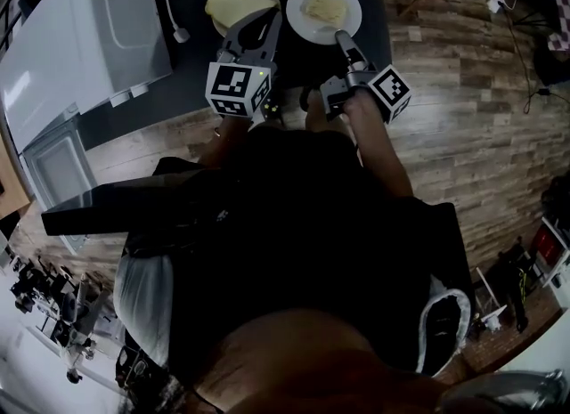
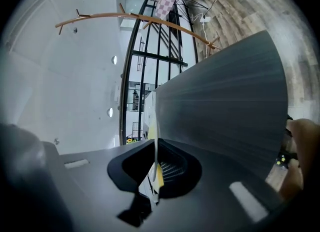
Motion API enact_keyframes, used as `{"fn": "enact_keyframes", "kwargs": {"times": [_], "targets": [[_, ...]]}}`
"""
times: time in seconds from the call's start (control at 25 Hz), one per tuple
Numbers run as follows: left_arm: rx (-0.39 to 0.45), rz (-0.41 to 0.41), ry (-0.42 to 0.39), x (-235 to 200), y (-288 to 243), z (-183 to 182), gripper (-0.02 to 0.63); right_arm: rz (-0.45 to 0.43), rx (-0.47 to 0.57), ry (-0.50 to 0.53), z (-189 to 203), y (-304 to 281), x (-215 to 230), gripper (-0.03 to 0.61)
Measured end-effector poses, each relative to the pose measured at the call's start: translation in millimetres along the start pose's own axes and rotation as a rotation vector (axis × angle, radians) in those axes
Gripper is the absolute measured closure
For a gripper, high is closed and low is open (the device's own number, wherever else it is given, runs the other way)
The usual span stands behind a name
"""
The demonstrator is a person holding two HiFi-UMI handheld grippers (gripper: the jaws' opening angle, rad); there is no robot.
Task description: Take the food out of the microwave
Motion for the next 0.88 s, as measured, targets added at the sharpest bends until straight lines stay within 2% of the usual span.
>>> {"fn": "enact_keyframes", "kwargs": {"times": [0.56, 0.88], "targets": [[-0.018, 0.000, 0.017, -9.6, -13.3, 3.3, 0.606, 0.083, -0.007, 0.023, -3.2, -16.3, 5.3, 0.560], [-0.020, 0.004, 0.021, -11.6, -13.8, 3.7, 0.606, 0.098, 0.000, 0.029, -2.5, -20.0, 6.2, 0.557]]}}
Point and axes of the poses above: the fingertips, and each gripper's own axes: y backward along the fingers, x to its right, z out of its underside, the point moved 8 cm from there along y, backward along the fingers, and after that the axes turned 1 degree about -y, right-handed, at the moved point
